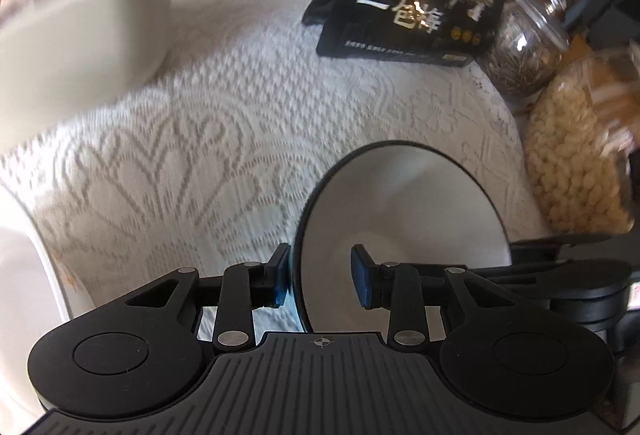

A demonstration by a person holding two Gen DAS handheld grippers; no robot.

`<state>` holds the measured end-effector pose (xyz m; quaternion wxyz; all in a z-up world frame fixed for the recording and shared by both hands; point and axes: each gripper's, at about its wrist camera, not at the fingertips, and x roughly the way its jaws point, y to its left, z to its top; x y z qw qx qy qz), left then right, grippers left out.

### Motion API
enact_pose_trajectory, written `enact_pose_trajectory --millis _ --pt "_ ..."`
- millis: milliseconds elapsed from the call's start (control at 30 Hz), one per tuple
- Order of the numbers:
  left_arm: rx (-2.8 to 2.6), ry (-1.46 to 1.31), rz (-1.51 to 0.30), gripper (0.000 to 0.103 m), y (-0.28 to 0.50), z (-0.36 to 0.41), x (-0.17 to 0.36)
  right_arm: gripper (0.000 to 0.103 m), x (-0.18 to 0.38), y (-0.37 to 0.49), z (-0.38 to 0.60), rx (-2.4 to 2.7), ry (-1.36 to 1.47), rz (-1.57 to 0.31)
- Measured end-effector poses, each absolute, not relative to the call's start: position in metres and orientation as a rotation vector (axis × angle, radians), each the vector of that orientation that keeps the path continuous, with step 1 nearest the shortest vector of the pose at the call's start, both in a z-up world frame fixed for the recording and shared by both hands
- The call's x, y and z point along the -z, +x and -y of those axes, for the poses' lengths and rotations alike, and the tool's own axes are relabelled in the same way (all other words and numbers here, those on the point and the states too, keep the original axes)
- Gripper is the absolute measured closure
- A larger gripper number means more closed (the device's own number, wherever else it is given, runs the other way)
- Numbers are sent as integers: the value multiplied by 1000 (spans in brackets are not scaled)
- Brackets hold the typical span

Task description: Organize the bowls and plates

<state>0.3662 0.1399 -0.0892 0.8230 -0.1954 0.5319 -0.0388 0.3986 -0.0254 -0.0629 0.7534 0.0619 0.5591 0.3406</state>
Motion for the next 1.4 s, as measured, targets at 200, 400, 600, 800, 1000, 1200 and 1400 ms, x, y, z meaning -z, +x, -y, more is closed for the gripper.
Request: enact_pose_trajectory --millis 200,400,600,800,1000,1200,1400 --pt "131 -449 -1170 68 355 -135 93 66 57 395 37 -764 116 -1167" --pt "131 -458 -1151 68 365 -130 108 66 65 395 37 -756 128 -1194" --pt "120 -476 -1129 65 366 -131 108 65 67 394 37 -746 143 -1198" --pt "95 -479 -1177 63 361 -125 95 67 58 394 39 -710 150 -1223" --pt "154 -604 -1145 55 351 -134 76 66 23 395 51 -703 177 -1185" --pt "223 -679 -1150 54 340 -128 61 66 -8 383 70 -683 149 -1148" --pt "374 -658 -1198 52 326 -92 55 66 -11 355 114 -623 137 -1170"
